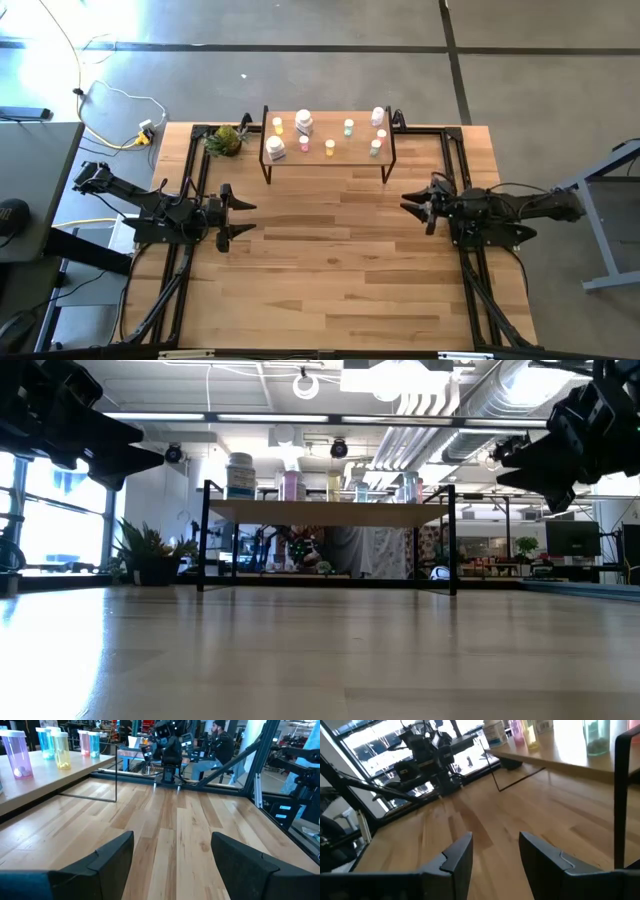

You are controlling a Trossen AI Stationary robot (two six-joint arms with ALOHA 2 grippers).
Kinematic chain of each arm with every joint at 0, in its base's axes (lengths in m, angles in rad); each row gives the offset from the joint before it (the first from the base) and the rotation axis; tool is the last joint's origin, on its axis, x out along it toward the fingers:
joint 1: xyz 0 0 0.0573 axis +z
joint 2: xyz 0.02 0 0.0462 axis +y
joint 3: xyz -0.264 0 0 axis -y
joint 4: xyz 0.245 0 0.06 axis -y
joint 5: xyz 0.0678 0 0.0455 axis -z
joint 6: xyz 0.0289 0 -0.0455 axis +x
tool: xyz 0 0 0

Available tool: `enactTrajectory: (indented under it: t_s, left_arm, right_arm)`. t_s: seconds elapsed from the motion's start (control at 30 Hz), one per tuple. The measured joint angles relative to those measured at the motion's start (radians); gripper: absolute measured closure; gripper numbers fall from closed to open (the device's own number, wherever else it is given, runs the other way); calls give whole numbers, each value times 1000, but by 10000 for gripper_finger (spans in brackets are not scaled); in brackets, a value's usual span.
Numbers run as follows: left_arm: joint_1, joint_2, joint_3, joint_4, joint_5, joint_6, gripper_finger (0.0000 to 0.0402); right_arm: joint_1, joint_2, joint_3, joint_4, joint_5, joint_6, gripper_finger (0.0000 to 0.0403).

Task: Pick and place medicine bottles onto shelf by color
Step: Return To Home Position

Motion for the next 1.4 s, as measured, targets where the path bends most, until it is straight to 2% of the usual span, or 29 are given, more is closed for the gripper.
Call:
enactTrajectory:
  t_s: [0.2,0.47,1.4]
  left_arm:
    - [0,0,1,0,0,0,147]
    - [0,0,1,0,0,0,147]
    - [0,0,1,0,0,0,147]
  right_arm:
    - [3,-3,0,-2,13,22,251]
    - [1,3,1,-5,3,-83,251]
    - [1,3,1,-7,3,-79,251]
